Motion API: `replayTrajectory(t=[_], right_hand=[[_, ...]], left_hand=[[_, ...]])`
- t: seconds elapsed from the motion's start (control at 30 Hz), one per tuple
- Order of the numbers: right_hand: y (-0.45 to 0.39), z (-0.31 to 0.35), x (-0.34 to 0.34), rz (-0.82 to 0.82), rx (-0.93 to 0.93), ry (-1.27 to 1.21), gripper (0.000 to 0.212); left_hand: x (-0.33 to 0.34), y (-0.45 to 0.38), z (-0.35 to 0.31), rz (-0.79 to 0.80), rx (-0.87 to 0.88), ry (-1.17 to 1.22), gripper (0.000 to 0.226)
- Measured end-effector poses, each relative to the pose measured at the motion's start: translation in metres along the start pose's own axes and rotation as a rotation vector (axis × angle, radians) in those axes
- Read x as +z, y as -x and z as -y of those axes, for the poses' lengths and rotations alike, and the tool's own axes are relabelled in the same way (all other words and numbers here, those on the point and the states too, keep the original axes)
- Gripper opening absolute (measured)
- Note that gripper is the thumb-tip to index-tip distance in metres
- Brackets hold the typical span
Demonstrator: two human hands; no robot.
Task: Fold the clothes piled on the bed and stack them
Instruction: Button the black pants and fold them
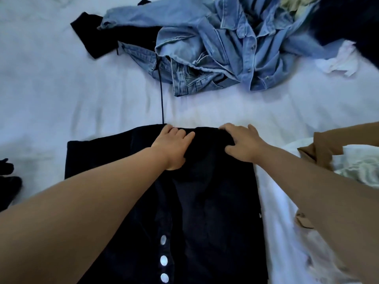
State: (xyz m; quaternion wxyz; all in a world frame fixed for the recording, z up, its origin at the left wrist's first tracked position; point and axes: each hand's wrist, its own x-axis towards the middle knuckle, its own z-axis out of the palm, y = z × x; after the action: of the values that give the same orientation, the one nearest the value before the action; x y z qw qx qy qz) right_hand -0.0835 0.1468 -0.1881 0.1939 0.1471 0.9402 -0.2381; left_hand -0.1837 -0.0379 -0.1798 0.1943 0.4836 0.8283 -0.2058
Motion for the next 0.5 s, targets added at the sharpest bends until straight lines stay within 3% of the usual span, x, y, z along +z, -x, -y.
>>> replayTrajectory(t=[0.1,0.2,0.33,0.4,0.5], right_hand=[[0.001,-0.011,-0.016,0.051,0.042,0.211,0.032],[0.003,-0.024,-0.04,0.091,0.133,0.409,0.048],[0.008,-0.04,-0.065,0.002,0.31,0.394,0.06],[0.011,-0.037,-0.059,-0.107,0.365,0.48,0.056],[0.019,-0.017,-0.037,-0.24,0.358,0.608,0.043]], left_hand=[[-0.008,0.001,0.015,-0.067,-0.003,-0.017,0.043],[-0.021,0.001,0.036,-0.13,-0.081,0.183,0.034],[-0.035,-0.008,0.05,-0.41,-0.148,0.413,0.016],[-0.035,-0.013,0.042,-0.505,-0.168,0.417,0.022],[-0.022,-0.013,0.02,-0.481,-0.251,0.427,0.045]])
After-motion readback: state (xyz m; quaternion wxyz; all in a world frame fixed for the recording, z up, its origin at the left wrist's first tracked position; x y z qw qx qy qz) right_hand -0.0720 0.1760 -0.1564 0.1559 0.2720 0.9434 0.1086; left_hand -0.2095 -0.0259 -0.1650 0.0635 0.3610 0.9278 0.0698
